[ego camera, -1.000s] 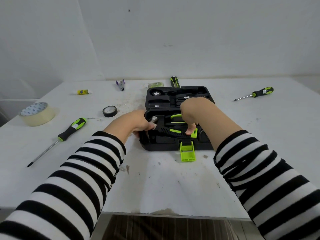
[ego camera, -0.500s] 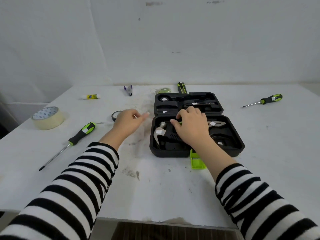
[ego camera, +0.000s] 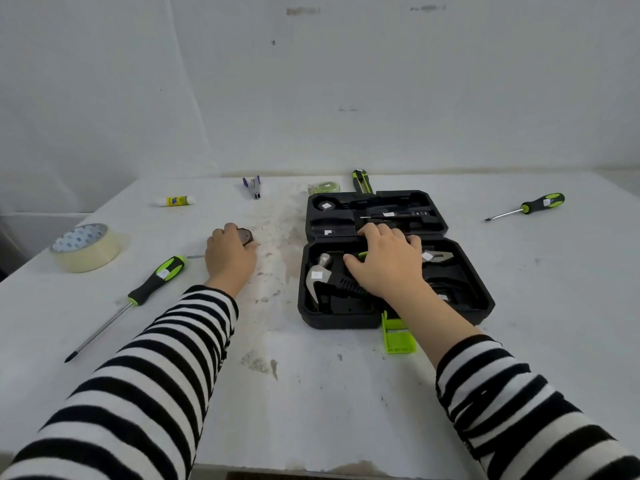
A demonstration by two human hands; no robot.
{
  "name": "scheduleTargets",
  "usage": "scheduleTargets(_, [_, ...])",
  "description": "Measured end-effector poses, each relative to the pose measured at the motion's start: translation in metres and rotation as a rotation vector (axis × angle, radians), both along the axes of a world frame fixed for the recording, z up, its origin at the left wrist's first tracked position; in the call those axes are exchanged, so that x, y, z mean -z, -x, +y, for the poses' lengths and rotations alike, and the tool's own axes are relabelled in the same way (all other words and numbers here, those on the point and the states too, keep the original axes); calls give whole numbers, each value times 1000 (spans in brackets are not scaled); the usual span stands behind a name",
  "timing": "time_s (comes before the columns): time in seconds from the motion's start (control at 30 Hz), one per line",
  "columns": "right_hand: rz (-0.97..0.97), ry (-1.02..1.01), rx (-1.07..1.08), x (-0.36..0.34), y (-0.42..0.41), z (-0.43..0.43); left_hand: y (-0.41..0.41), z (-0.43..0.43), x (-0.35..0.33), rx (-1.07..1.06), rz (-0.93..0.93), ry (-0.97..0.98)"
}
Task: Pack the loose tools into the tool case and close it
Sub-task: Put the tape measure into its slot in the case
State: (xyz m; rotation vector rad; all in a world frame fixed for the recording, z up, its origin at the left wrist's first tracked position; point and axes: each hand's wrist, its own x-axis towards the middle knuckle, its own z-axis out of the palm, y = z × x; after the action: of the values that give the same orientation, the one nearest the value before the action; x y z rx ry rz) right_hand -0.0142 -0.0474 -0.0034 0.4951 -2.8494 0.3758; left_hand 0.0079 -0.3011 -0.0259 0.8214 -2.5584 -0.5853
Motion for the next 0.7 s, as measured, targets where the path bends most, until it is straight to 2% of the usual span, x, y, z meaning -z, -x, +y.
scheduleTargets(0.1, [25, -58, -34, -9, 9, 1, 5, 12, -10, 24, 95, -13])
scheduleTargets(0.27, [-2, 117, -118, -15, 33, 11, 41, 49, -30, 325, 230, -19])
scheduleTargets(0.4, [56, 258, -156, -4, 38, 17, 75, 77, -38, 428, 202, 11])
scheduleTargets(0.5, [72, 261, -160, -3, 42, 18, 96, 87, -34, 407, 125, 37])
scheduleTargets(0.63, [55, 273, -166, -1, 47, 20, 114, 84, -22, 396, 84, -95])
scheduleTargets(0.7, [54, 277, -166, -2, 50, 19, 121, 81, -19, 434, 1, -30])
